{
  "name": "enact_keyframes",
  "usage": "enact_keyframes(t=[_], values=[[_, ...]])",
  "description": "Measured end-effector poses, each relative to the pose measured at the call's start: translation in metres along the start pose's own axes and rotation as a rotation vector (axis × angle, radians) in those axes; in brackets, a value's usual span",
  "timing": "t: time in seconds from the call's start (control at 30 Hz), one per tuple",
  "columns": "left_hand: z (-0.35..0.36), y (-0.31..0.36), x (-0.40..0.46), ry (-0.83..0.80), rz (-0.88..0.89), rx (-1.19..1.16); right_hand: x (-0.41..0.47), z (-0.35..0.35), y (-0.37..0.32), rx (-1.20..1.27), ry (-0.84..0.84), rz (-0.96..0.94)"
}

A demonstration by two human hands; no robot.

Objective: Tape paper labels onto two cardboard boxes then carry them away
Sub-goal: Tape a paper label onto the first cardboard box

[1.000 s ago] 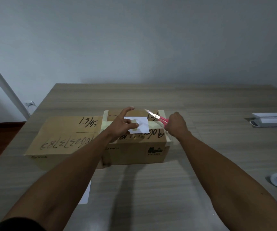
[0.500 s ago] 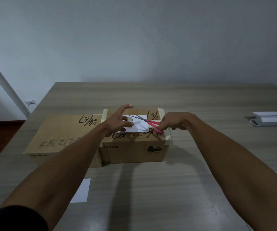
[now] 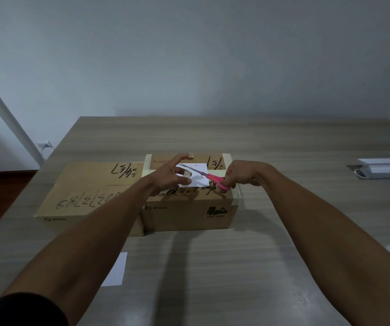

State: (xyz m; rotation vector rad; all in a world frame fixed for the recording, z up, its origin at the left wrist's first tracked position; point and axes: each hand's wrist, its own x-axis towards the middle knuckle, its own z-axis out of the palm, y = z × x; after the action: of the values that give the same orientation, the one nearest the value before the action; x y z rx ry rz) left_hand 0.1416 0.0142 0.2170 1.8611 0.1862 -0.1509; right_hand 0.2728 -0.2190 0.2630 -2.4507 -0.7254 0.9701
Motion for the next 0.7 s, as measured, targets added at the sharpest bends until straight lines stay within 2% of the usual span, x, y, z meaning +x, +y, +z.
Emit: enact_keyframes(t=[0.17, 0.3, 0.4, 0.53, 0.7], values=[[0.009, -0.002, 0.002, -0.004, 0.001, -0.029, 0.001, 0.008, 0.001, -0.031, 0.044, 0.062], [0.013, 0.001, 0.001, 0.037, 0.020, -0.033, 0.008, 0.020, 0.006, 0.109, 0.272, 0.174], [0.015, 0.003, -0.002, 0.066, 0.047, -0.017, 0.011, 0.029, 0.006, 0.168, 0.355, 0.264], [0.018, 0.004, -0.004, 0.115, 0.110, 0.011, 0.013, 0.035, 0.003, -0.027, 0.434, 0.301], [0.024, 0.003, -0.004, 0.125, 0.125, -0.011, 0.020, 0.046, 0.002, 0.225, 0.364, 0.395]])
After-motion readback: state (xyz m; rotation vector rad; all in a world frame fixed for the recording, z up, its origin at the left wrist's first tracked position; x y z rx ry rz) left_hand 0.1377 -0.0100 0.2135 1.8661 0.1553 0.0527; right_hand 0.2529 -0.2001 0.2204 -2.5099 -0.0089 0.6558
